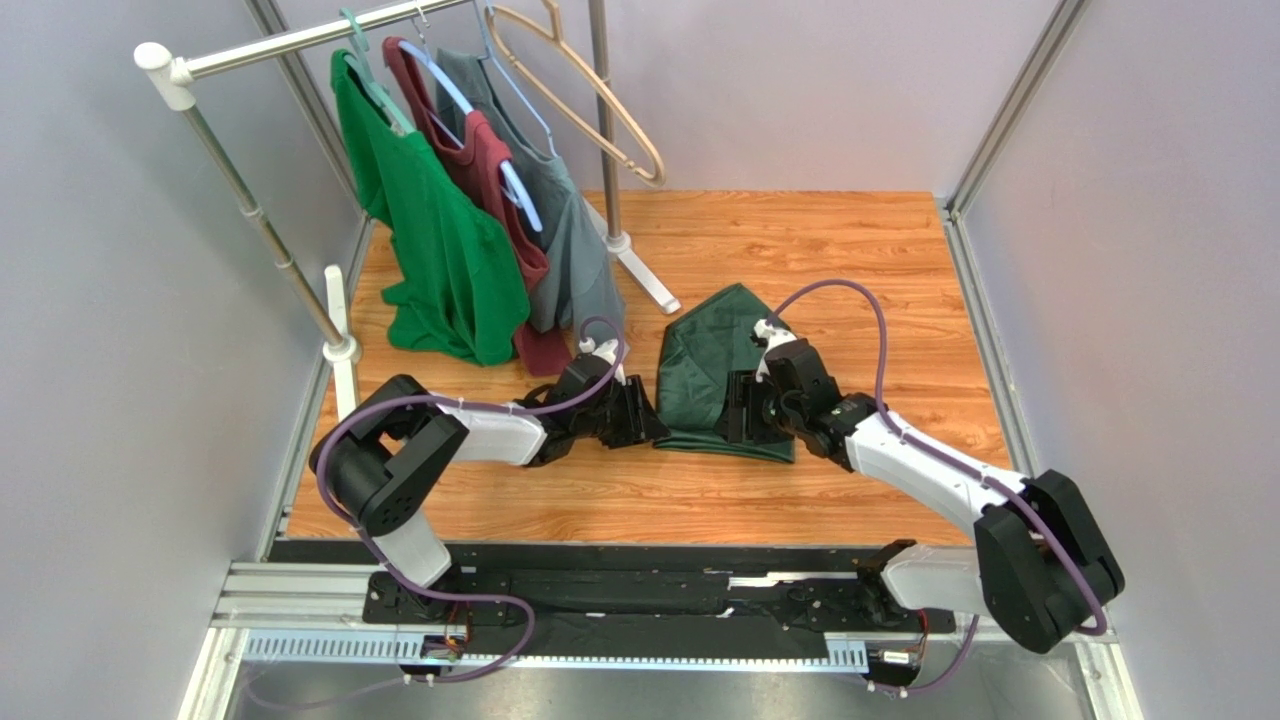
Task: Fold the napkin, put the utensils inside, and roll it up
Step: Fold the napkin
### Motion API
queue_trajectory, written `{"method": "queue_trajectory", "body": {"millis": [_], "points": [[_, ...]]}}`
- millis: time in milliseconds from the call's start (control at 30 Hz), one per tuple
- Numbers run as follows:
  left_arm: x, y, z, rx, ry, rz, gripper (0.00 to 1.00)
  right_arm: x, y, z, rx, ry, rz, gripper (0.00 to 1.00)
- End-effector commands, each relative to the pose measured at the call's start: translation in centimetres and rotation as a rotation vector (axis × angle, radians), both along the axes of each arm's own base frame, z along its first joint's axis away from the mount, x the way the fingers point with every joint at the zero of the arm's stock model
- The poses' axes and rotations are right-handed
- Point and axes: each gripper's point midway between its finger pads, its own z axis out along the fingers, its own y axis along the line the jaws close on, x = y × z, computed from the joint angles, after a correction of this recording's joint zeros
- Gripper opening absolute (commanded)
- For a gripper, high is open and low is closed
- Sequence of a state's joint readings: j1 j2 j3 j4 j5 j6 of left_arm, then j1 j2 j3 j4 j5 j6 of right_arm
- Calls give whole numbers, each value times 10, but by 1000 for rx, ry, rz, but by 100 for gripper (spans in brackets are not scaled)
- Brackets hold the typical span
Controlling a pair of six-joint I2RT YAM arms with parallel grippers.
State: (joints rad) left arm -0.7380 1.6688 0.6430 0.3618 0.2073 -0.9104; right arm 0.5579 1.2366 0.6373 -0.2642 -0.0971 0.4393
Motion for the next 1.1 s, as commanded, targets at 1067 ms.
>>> {"method": "queue_trajectory", "body": {"millis": [1067], "points": [[1,-26,2,-50,-9,-49,35,18,0,-51,-95,114,-72,46]]}}
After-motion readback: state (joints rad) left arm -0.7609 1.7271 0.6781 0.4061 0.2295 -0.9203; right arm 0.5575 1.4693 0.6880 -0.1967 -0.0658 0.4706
